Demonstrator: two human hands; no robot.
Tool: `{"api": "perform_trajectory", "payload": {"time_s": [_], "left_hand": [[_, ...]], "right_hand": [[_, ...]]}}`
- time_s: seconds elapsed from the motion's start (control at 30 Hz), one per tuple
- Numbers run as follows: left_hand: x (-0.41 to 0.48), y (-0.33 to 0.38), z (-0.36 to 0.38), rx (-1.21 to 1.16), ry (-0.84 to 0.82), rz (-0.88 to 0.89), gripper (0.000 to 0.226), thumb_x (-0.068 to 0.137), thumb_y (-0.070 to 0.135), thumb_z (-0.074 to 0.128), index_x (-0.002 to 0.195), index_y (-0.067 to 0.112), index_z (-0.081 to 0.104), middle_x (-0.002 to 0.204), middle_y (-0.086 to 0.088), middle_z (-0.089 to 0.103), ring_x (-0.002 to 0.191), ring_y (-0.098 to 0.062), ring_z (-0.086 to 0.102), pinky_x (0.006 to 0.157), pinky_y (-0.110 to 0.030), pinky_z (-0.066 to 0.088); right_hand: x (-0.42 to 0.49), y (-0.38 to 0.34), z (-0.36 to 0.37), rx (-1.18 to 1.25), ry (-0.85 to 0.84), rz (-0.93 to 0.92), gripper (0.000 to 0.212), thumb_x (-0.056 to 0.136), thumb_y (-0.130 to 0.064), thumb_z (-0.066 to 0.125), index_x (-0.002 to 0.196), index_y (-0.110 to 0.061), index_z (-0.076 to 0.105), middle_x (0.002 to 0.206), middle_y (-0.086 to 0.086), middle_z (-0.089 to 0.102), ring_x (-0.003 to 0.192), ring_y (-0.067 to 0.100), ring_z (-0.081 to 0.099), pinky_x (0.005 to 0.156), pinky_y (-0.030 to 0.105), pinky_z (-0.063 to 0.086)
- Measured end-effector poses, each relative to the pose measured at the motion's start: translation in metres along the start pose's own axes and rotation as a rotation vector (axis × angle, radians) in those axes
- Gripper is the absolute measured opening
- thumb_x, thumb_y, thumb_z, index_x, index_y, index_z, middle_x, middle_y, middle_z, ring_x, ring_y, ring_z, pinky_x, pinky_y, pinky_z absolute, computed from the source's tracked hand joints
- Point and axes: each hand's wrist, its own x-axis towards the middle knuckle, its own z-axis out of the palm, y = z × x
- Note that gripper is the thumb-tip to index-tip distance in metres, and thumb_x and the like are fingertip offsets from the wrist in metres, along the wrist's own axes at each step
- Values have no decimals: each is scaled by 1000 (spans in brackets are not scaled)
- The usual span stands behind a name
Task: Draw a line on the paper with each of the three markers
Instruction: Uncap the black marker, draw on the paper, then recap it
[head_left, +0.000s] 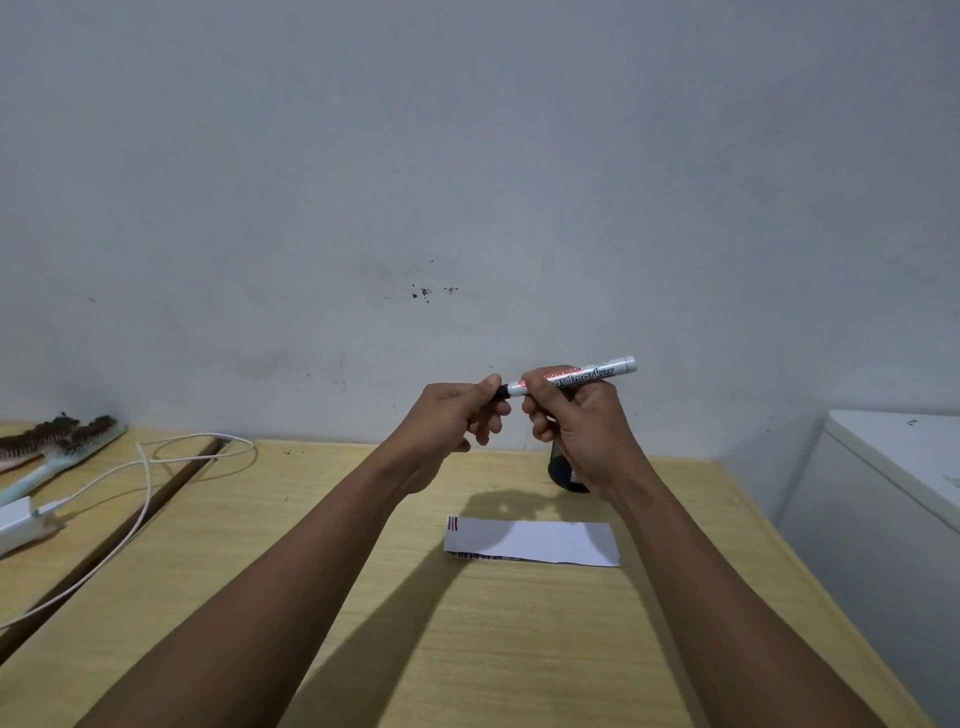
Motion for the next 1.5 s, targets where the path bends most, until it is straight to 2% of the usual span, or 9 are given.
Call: {"api": "perform_trajectory", "payload": {"time_s": [0.5, 0.6, 0.7, 0.83, 0.93, 1.03, 1.17, 1.33, 1.5], "left_hand": [[11, -10, 10, 104, 125, 261, 23, 94, 30, 65, 96, 13, 80, 79, -2, 77, 64, -7, 59, 60, -16, 45], [21, -3, 10, 94, 199, 289, 16, 91, 27, 70, 95, 15, 80, 83, -2, 77, 67, -6, 61, 62, -17, 48], [31, 6, 13, 196, 271, 352, 16, 86, 25, 75, 99, 15, 80, 88, 1, 78, 77, -9, 69, 74, -22, 54], [43, 22, 26, 400, 251, 450, 16, 87, 27, 75, 99, 17, 78, 88, 7, 76, 69, -2, 63, 66, -10, 47], [55, 37, 41, 488, 201, 515, 18, 88, 26, 73, 103, 16, 76, 88, 9, 72, 68, 12, 60, 64, -4, 44], [69, 49, 57, 498, 164, 543, 21, 88, 26, 73, 105, 14, 76, 91, 6, 75, 69, 18, 59, 65, -2, 44], [85, 55, 70, 463, 138, 521, 24, 88, 32, 73, 104, 15, 77, 89, 11, 73, 69, 15, 61, 66, -9, 44], [101, 22, 68, 738, 102, 380, 47, 80, 49, 75, 120, 23, 68, 106, 7, 71, 89, -10, 65, 83, -32, 53], [110, -21, 73, 1098, -66, 186, 91, 64, 68, 76, 141, 28, 48, 144, 3, 51, 133, -21, 44, 106, -50, 35]], "right_hand": [[0, 11, 3, 98, 169, 150, 29, 96, -28, 66, 91, 0, 71, 63, 4, 56, 53, 12, 46, 48, 22, 39], [2, 8, -5, -84, 287, 197, 40, 90, -44, 70, 89, -4, 73, 61, 3, 61, 48, 10, 49, 48, 24, 42], [5, 5, -21, -472, 374, -48, 27, 88, -37, 74, 82, -11, 71, 59, 1, 61, 44, 3, 47, 49, 19, 41], [16, -3, -39, -763, 280, -255, 17, 88, -28, 75, 102, -22, 70, 83, -4, 63, 66, 6, 56, 63, 22, 49], [30, -8, -54, -838, 223, -277, 26, 87, -39, 74, 109, -25, 70, 100, -6, 64, 76, 11, 62, 69, 23, 52], [42, -14, -66, -820, 212, -275, 16, 88, -31, 75, 101, -23, 71, 100, -6, 69, 77, 9, 65, 68, 22, 52], [54, -12, -81, -789, 238, -242, 10, 89, -27, 74, 95, -21, 69, 89, -6, 72, 74, 0, 64, 60, 9, 46], [64, -3, -99, -765, 262, -210, 44, 92, -12, 68, 132, -18, 51, 95, 1, 68, 72, 4, 63, 61, 10, 50], [76, 15, -109, -893, 246, -168, 62, 94, -9, 62, 141, -37, 32, 102, -3, 61, 72, 17, 66, 72, 37, 58]]}}
